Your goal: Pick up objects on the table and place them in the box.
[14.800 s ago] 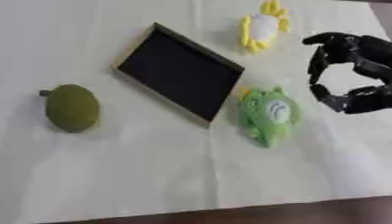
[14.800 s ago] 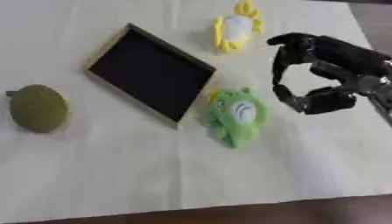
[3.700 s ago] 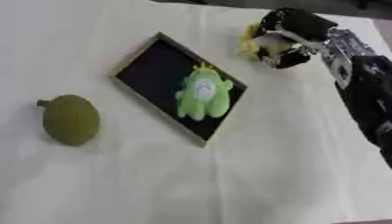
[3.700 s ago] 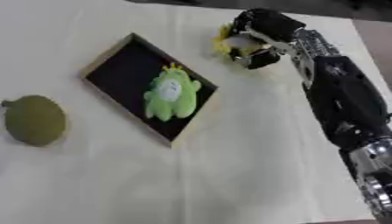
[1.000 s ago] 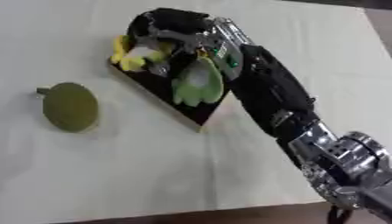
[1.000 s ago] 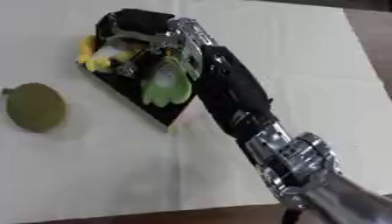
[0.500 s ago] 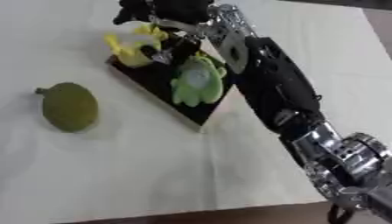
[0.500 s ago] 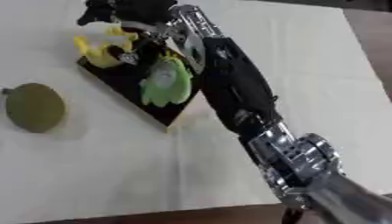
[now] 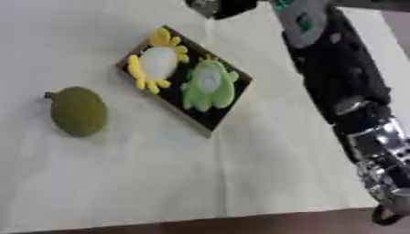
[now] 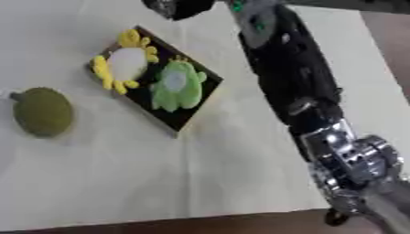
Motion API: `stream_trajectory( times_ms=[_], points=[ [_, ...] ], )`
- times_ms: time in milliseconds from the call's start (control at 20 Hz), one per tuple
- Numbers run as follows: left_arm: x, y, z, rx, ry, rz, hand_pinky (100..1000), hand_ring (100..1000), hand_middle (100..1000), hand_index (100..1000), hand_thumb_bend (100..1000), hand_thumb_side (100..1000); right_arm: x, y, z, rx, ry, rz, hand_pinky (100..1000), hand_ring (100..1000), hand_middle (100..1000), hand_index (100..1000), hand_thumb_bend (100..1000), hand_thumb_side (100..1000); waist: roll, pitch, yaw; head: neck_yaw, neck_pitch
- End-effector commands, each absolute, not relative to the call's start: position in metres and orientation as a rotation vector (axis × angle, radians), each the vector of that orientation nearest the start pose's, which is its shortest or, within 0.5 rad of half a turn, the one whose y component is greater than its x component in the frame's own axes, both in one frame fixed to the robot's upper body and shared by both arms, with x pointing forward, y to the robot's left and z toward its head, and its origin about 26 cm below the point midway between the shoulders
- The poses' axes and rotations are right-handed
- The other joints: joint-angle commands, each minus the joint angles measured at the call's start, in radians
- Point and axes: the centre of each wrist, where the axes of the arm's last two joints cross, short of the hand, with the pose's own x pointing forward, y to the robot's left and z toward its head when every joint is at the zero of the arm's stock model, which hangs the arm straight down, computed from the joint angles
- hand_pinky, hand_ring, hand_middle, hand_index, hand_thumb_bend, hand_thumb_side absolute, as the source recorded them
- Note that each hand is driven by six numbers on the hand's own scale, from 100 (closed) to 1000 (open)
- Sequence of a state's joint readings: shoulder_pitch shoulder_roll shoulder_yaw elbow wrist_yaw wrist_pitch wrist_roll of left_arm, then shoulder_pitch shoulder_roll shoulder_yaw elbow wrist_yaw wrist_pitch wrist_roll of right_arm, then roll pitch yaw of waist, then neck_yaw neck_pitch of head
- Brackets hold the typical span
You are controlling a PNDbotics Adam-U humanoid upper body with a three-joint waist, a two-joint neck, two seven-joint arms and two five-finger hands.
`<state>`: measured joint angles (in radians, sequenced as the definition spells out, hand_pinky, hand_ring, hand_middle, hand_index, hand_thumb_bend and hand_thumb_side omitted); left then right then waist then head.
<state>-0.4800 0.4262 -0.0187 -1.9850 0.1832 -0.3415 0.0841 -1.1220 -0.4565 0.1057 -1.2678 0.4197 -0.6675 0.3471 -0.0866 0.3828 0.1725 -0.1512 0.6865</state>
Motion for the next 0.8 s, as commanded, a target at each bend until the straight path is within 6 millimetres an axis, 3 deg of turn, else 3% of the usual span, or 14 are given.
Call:
stream_trajectory(
  times_ms=[50, 100, 200, 450, 600, 800],
  points=[
    [0.307, 0.262, 0.269, -0.042, 3.432, 0.503, 733, 809, 755, 811, 100, 624, 0.410, -0.256, 0.383, 0.534, 2.735, -1.542, 936, 998, 763, 841, 100, 266, 0.010, -0.029, -0.008, 0.023, 0.008],
    [0.307, 0.264, 0.271, -0.084, 3.425, 0.527, 736, 815, 762, 815, 100, 612, 0.403, -0.266, 0.383, 0.510, 2.765, -1.517, 942, 993, 754, 831, 100, 371, 0.011, -0.028, -0.013, 0.030, 0.007],
    [0.306, 0.268, 0.277, -0.175, 3.407, 0.578, 741, 823, 769, 820, 100, 593, 0.389, -0.286, 0.383, 0.478, 2.827, -1.469, 950, 995, 752, 827, 100, 410, 0.014, -0.027, -0.022, 0.045, 0.005],
    [0.302, 0.277, 0.290, -0.488, 3.325, 0.812, 757, 840, 787, 841, 100, 530, 0.347, -0.330, 0.379, 0.488, 2.917, -1.391, 953, 998, 756, 826, 100, 408, 0.022, -0.022, -0.042, 0.087, 0.003],
    [0.300, 0.280, 0.298, -0.741, 3.202, 1.114, 772, 850, 801, 865, 100, 467, 0.329, -0.347, 0.372, 0.519, 2.946, -1.367, 951, 991, 747, 817, 100, 385, 0.028, -0.020, -0.053, 0.100, 0.006],
    [0.297, 0.282, 0.306, -1.014, 2.900, 1.646, 793, 863, 815, 889, 100, 429, 0.314, -0.364, 0.361, 0.594, 2.984, -1.335, 956, 993, 743, 812, 100, 409, 0.036, -0.018, -0.068, 0.105, 0.008]
  ],
)
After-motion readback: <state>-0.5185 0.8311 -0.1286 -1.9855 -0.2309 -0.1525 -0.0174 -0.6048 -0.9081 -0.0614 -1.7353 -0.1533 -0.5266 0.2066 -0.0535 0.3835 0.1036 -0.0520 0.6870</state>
